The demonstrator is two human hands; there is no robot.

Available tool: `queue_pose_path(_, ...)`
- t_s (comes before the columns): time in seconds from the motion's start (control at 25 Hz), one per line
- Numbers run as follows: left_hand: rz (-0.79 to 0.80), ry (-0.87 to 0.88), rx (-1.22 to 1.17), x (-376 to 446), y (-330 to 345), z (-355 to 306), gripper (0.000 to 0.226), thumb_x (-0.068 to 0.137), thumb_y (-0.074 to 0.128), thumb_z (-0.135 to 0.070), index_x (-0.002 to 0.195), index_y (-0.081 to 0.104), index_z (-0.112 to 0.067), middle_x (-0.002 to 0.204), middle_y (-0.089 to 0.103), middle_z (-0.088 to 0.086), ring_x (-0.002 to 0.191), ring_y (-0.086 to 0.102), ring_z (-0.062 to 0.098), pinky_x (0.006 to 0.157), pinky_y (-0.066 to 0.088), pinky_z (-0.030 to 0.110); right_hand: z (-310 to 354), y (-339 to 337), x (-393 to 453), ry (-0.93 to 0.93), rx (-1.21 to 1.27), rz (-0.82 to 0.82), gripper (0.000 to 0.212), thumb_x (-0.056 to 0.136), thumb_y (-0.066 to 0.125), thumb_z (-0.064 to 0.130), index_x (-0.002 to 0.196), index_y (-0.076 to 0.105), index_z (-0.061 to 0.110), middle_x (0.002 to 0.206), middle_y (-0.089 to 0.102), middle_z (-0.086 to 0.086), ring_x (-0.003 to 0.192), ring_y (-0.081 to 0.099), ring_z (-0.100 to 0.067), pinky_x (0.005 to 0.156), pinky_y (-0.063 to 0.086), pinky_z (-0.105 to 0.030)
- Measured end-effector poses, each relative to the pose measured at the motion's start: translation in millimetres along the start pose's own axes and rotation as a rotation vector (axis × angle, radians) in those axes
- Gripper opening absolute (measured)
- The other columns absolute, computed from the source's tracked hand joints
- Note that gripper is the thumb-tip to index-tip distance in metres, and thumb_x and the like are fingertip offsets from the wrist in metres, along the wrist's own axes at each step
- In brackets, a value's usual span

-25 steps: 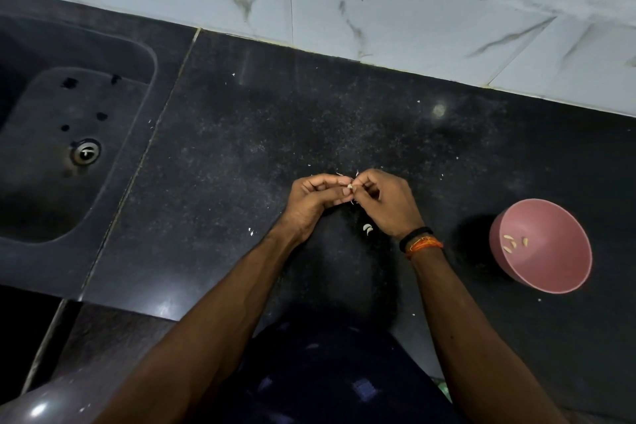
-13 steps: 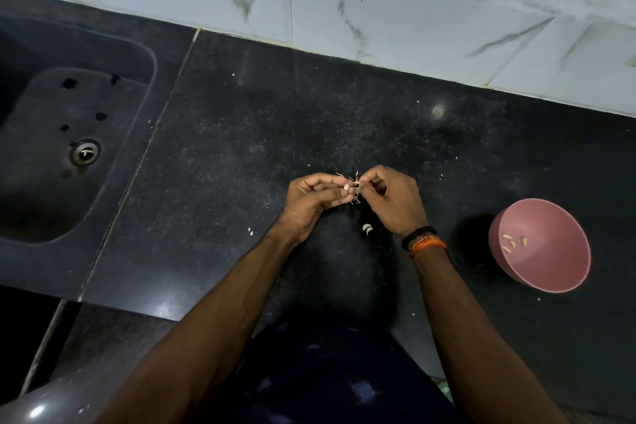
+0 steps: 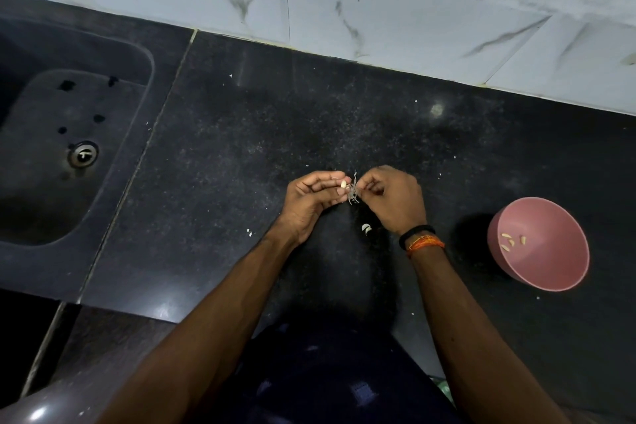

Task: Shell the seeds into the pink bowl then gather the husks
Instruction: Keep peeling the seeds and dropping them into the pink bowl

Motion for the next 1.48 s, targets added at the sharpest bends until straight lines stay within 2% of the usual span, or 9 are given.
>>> queue_pose_path(0.12, 0.007, 0.003, -0.016, 0, 0, 0, 0.027, 0.084, 0.062, 0.018, 0.108, 0.067, 0.007, 0.101, 0.074, 0.019, 0.093, 0.073, 0.024, 0.080, 0.060, 0.031, -2, 6, 0, 0.022, 0.062, 0.057, 0.034, 0.083, 0.064, -0.007, 0.095, 0.079, 0.021, 0.099, 0.076, 0.008, 0.090, 0.072, -0.007, 0.088, 0.060, -0.038)
queue_pose_path(0.28, 0.010, -0.005, -0.033, 2, 0, 2, 0.025, 0.084, 0.062, 0.018, 0.106, 0.068, 0.008, 0.103, 0.073, 0.023, 0.095, 0.073, 0.029, 0.082, 0.060, 0.035, -6, 7, -2, 0.063, 0.048, 0.041, 0.018, 0.090, 0.070, 0.011, 0.101, 0.077, 0.025, 0.095, 0.077, 0.008, 0.082, 0.074, -0.011, 0.084, 0.061, -0.042)
queue_pose_path(0.48, -0.004, -0.012, -0.054, 3, 0, 3, 0.025, 0.085, 0.061, 0.018, 0.108, 0.066, 0.010, 0.104, 0.072, 0.025, 0.099, 0.072, 0.033, 0.085, 0.060, 0.039, 7, -2, -4, -0.034, 0.057, -0.029, 0.028, 0.083, 0.063, -0.001, 0.097, 0.078, 0.019, 0.106, 0.071, 0.007, 0.090, 0.070, -0.009, 0.084, 0.060, -0.037)
queue_pose_path(0.6, -0.017, -0.011, -0.053, 4, 1, 3, 0.023, 0.086, 0.061, 0.017, 0.105, 0.067, 0.008, 0.099, 0.074, 0.021, 0.097, 0.073, 0.031, 0.084, 0.061, 0.039, 15, -4, -6, -0.079, 0.072, -0.059, 0.015, 0.086, 0.072, 0.010, 0.095, 0.078, 0.020, 0.101, 0.063, 0.011, 0.082, 0.063, -0.003, 0.077, 0.058, -0.029)
queue_pose_path(0.76, -0.032, 0.003, -0.018, 4, 0, 3, 0.021, 0.086, 0.061, 0.016, 0.104, 0.067, 0.007, 0.091, 0.075, 0.015, 0.092, 0.074, 0.025, 0.082, 0.061, 0.035, 19, 1, -6, -0.084, 0.058, -0.028, 0.014, 0.087, 0.075, 0.017, 0.099, 0.079, 0.023, 0.094, 0.060, 0.012, 0.075, 0.058, -0.001, 0.072, 0.055, -0.026)
queue_pose_path(0.96, -0.037, 0.043, 0.028, 4, 0, 2, 0.021, 0.086, 0.062, 0.016, 0.103, 0.069, 0.006, 0.093, 0.075, 0.015, 0.090, 0.074, 0.023, 0.082, 0.061, 0.032, 18, 4, -4, -0.076, 0.051, -0.028, 0.010, 0.088, 0.074, 0.019, 0.098, 0.079, 0.020, 0.092, 0.066, 0.005, 0.077, 0.063, -0.006, 0.074, 0.056, -0.026)
queue_pose_path(1.2, -0.034, 0.059, 0.055, 5, -4, 2, 0.020, 0.079, 0.071, 0.003, 0.094, 0.079, -0.008, 0.094, 0.076, 0.015, 0.087, 0.072, 0.022, 0.083, 0.059, 0.030, 9, 5, -4, -0.034, 0.167, -0.003, 0.010, 0.088, 0.075, 0.015, 0.096, 0.081, 0.018, 0.090, 0.068, 0.006, 0.078, 0.064, -0.003, 0.072, 0.048, -0.012)
queue_pose_path(1.36, -0.023, 0.077, 0.078, 4, -3, 1, 0.024, 0.082, 0.068, 0.008, 0.092, 0.080, -0.010, 0.093, 0.077, 0.012, 0.088, 0.073, 0.020, 0.083, 0.059, 0.029, 7, 6, -3, -0.055, 0.172, 0.029, 0.009, 0.092, 0.072, 0.017, 0.094, 0.080, 0.017, 0.088, 0.069, 0.007, 0.082, 0.064, -0.004, 0.076, 0.047, -0.015)
queue_pose_path(1.48, -0.018, 0.089, 0.084, 3, -1, -1, 0.020, 0.077, 0.072, 0.003, 0.091, 0.080, -0.010, 0.092, 0.077, 0.011, 0.087, 0.073, 0.019, 0.082, 0.059, 0.029, 9, 7, -1, -0.072, 0.136, 0.043, 0.010, 0.092, 0.071, 0.019, 0.092, 0.081, 0.016, 0.085, 0.069, 0.004, 0.078, 0.064, -0.007, 0.074, 0.049, -0.021)
Point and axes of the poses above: each hand's wrist, its own x-axis towards the middle knuckle, its own y-axis out of the palm, z = x × y, the point moved 8 cm from there along x, towards the middle knuckle
